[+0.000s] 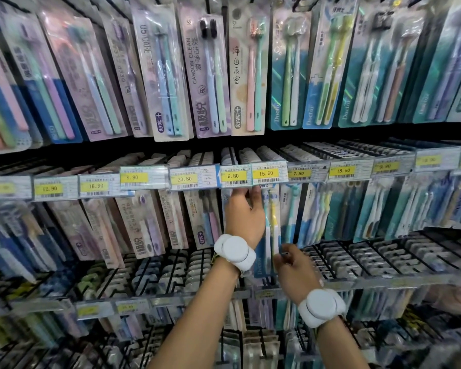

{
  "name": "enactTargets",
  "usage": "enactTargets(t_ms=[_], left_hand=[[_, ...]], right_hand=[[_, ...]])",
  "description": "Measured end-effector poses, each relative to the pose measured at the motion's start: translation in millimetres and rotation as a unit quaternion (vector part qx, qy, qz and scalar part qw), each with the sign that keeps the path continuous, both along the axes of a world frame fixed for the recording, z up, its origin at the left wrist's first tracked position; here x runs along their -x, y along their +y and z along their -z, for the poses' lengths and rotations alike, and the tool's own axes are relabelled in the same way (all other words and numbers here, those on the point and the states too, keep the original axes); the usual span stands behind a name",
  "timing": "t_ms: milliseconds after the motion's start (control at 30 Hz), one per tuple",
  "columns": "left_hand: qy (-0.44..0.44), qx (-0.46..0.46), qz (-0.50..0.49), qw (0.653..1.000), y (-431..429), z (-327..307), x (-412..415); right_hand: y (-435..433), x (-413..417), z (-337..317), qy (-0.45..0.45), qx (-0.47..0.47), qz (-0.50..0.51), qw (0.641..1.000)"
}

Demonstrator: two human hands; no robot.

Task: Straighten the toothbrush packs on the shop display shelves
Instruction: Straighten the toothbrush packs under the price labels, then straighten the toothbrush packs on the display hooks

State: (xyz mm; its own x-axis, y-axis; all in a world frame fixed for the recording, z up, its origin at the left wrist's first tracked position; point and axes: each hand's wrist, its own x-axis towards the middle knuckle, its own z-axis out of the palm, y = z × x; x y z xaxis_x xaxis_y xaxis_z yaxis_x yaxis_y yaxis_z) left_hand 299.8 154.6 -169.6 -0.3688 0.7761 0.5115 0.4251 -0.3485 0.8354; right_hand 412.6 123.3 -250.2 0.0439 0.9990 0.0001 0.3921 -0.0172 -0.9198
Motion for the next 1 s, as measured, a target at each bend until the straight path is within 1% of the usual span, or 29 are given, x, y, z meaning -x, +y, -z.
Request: enactTargets(t_ms=[100, 167, 233, 333, 400, 633, 800, 900, 1000], left_hand=[[0.056, 0.0, -0.04, 0.998, -7, 4, -1], [0.082, -0.002, -0.033, 0.996, -12, 12, 2], [0.1, 0.021, -0.031, 0.994, -20, 20, 5], [0.079, 0.039, -0.02, 0.996, -27, 33, 17], [0.07, 0.044, -0.025, 0.996, -31, 38, 27], [0.047, 0.063, -0.061, 0.995, -43, 58, 67], [0.033, 0.08, -0.125, 0.988, -52, 72, 110], [0.042, 0.102, -0.145, 0.983, -55, 81, 131], [0.041, 0.116, -0.162, 0.979, -58, 84, 146]], right_hand=[[8, 5, 1, 0.002, 0.003, 0.0, 1.0], [13, 9, 0, 0.018, 0.006, 0.008, 1.0], [18, 14, 3, 0.022, 0.002, 0.016, 1.0], [33, 20, 15, 0.012, -0.006, 0.024, 1.0], [36, 26, 11, 0.003, -0.002, 0.024, 1.0], [39, 40, -1, 0.047, 0.02, 0.043, 0.998], [36, 50, 5, 0.084, 0.035, 0.075, 0.993], [29, 55, 12, 0.103, 0.043, 0.088, 0.99], [20, 62, 15, 0.111, 0.044, 0.138, 0.983]])
